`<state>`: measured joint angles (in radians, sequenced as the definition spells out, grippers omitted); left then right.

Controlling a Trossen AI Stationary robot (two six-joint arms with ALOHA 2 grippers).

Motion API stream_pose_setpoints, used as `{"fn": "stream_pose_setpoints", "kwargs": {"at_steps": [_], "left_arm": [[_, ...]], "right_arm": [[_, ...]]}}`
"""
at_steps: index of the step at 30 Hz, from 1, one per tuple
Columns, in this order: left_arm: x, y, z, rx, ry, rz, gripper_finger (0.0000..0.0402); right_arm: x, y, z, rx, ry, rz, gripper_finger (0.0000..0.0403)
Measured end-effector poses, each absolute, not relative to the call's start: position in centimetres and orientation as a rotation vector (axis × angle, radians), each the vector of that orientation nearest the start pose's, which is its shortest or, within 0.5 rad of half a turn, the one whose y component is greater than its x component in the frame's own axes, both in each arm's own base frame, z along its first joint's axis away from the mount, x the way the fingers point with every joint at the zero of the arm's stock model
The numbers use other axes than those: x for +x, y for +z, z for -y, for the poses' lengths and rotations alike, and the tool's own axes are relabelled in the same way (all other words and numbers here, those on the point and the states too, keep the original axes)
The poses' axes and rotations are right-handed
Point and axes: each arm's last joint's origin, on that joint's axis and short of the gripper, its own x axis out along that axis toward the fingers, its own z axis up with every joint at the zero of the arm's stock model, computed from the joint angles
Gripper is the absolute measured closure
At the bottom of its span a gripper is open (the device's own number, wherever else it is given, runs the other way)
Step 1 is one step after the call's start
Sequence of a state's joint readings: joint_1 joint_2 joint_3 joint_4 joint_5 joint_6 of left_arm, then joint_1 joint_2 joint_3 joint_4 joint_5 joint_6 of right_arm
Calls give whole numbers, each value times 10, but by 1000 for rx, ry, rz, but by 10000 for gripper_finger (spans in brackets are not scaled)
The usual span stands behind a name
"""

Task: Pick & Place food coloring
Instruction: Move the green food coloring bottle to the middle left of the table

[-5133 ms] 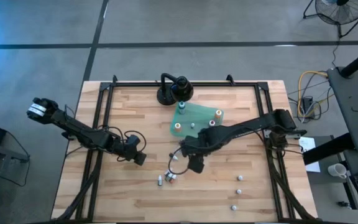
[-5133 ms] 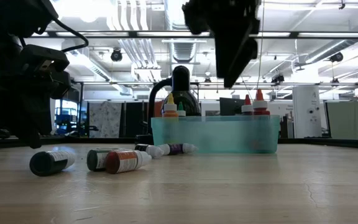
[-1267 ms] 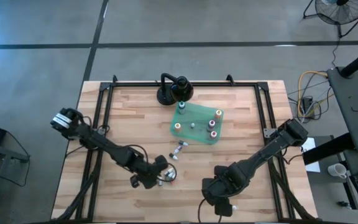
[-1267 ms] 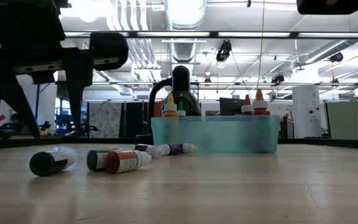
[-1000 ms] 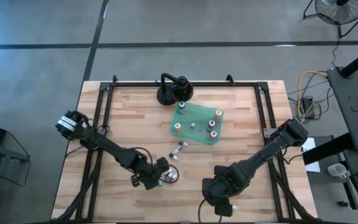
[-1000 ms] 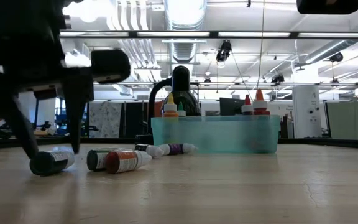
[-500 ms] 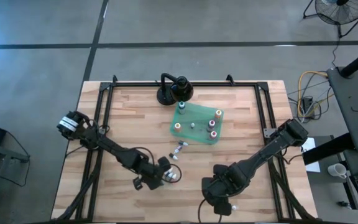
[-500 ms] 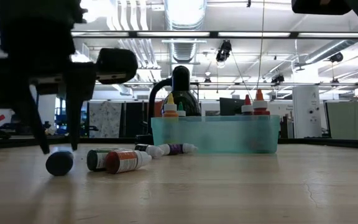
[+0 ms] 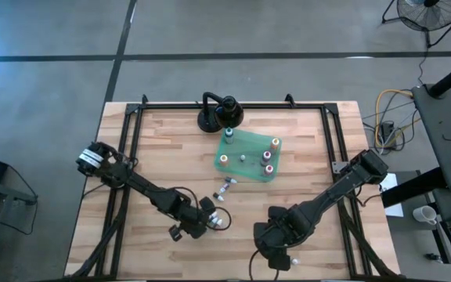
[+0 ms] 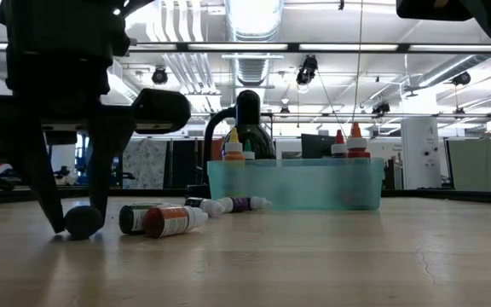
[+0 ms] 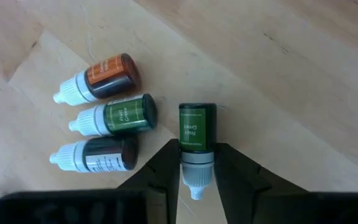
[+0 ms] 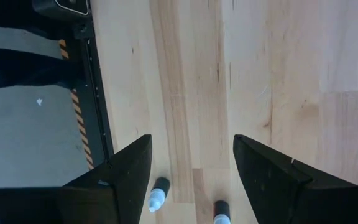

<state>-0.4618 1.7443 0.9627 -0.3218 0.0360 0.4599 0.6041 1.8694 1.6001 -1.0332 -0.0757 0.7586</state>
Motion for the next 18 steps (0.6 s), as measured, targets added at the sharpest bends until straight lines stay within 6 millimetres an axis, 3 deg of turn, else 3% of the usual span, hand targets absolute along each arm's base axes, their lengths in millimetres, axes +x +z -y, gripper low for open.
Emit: {"fn": "stream_pose_setpoints", "kwargs": {"at_steps": [10, 14, 18], "left_arm": [[283, 146, 138, 679, -656, -1115, 349], [274, 154, 124, 621, -583, -1382, 366], [260, 171, 104, 420, -511, -1735, 363]], "right_arm": [[308, 255, -215, 284, 66, -1399, 184], [308, 255, -215, 284, 66, -1399, 184], [308, 255, -215, 295, 56, -1400, 184]]}}
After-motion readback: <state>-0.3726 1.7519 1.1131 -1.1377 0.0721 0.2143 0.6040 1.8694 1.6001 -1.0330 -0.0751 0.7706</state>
